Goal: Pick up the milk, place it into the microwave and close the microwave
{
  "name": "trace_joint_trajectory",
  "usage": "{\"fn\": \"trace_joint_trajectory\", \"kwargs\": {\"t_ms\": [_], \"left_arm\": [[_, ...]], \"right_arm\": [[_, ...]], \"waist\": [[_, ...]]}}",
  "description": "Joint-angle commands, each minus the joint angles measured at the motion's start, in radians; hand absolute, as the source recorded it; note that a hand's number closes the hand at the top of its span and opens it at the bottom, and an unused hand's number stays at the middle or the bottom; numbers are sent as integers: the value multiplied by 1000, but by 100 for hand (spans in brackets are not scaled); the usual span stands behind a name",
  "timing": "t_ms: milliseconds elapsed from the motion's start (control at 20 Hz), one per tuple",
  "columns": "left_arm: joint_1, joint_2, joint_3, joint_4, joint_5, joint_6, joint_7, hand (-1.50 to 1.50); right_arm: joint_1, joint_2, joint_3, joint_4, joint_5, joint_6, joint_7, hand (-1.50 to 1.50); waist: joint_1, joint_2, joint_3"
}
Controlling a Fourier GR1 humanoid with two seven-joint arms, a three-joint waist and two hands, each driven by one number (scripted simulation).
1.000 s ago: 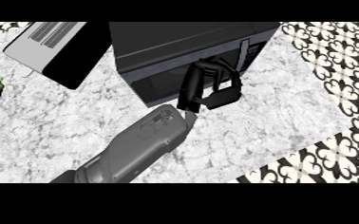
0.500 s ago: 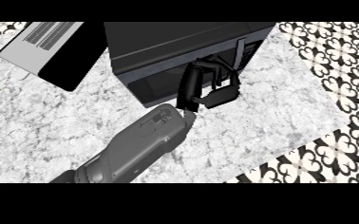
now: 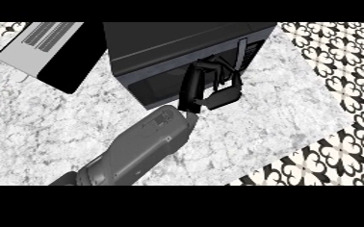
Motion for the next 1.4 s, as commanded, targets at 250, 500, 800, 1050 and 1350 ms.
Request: {"fn": "trace_joint_trajectory", "kwargs": {"t_ms": [250,500,800,1050,1350], "left_arm": [[-62,0,28,93,51,-24,-32,150],[-74,0,20,103,72,-30,-45,150],[-77,0,8,111,97,-30,-74,150],[-86,0,-3,113,119,-39,-93,150],[-88,0,-16,125,137,-40,-114,150]], "right_arm": [[-13,-40,-18,-3,-55,-9,34,-150],[-26,-52,-24,0,-74,-8,39,-150],[-37,-88,-20,-6,-117,15,62,-150],[-43,-100,-1,-7,-153,40,70,-150],[-46,-121,3,-11,-189,57,81,-150]], "waist": [[-11,12,-1],[-12,16,2],[-9,14,1],[-12,18,2],[-18,17,3]]}}
